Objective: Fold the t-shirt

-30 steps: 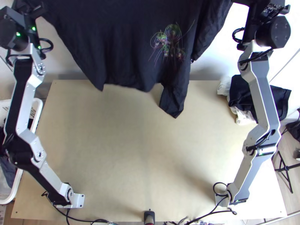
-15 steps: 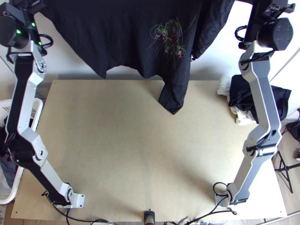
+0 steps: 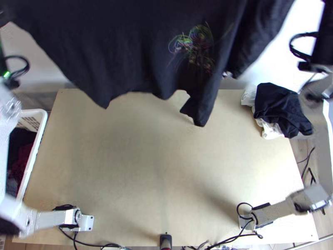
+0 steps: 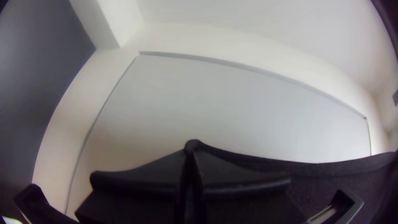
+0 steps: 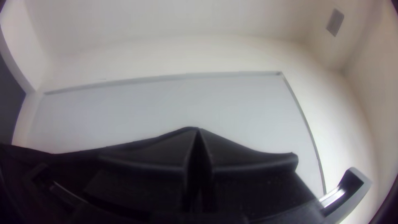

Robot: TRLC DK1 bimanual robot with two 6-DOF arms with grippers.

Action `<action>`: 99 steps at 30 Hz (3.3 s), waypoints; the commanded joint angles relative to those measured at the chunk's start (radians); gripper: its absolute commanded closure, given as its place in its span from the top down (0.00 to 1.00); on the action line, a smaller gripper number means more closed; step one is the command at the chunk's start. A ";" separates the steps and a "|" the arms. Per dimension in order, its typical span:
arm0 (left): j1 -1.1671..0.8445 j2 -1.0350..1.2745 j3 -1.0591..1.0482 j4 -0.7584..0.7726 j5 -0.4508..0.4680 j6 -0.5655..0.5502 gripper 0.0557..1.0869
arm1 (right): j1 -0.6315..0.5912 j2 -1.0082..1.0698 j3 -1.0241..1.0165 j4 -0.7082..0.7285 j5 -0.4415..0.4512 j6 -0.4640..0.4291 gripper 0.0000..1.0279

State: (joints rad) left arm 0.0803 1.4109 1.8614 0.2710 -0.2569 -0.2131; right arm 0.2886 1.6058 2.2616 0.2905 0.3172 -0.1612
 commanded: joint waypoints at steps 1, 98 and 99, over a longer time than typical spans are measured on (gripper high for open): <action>-0.013 -0.288 -0.143 -0.176 0.073 -0.008 0.03 | 0.126 -0.195 -0.022 -0.149 0.051 -0.026 0.03; -0.068 0.665 -0.476 0.445 -0.016 0.070 0.03 | -0.098 0.523 -0.568 0.179 0.076 0.275 0.03; -0.066 0.685 -0.459 0.442 -0.015 0.078 0.03 | -0.098 0.536 -0.559 0.176 0.076 0.267 0.03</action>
State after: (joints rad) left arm -0.0013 1.9427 1.2800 0.7311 -0.2775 -0.1589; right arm 0.1913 2.0270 1.5948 0.4843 0.3916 0.1413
